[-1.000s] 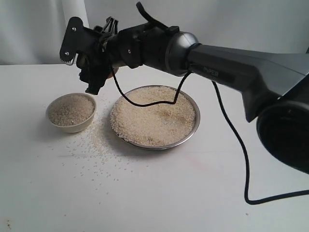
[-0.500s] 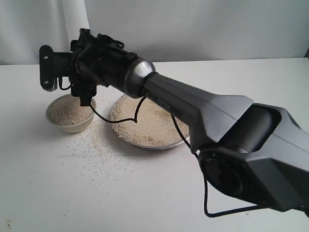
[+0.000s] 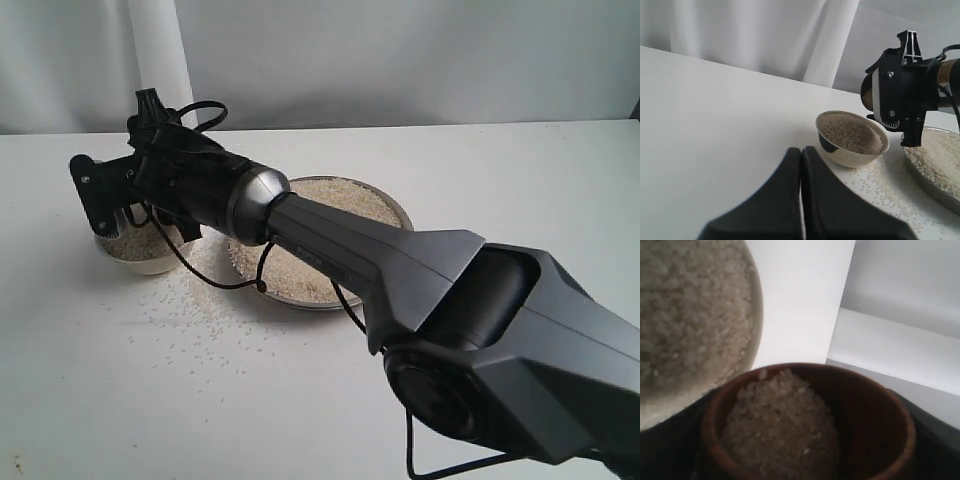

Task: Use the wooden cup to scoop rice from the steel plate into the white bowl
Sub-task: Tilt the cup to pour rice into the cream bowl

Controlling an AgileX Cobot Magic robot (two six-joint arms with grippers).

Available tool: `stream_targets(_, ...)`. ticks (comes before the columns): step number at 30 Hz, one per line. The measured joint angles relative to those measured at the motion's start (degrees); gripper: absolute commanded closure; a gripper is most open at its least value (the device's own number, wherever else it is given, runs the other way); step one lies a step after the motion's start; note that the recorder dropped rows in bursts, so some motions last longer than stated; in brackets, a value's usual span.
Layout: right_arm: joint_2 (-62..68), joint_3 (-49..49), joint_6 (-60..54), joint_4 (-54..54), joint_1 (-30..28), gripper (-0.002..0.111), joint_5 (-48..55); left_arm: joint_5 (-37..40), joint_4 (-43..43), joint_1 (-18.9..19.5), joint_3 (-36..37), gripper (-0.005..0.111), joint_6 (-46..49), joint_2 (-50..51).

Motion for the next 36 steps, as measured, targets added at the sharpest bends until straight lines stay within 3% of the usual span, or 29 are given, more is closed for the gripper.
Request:
stream_targets(20,0.87,0.0,-12.33,-6.3,2.61,0.108,-2.17,0.0,0.0,0.0,0.0,0.107,0.0,0.0)
stream_targets(36,0.87,0.0,-13.42,-9.77,2.61,0.108,1.42,0.0,0.0,0.0,0.0,0.107,0.0,0.0)
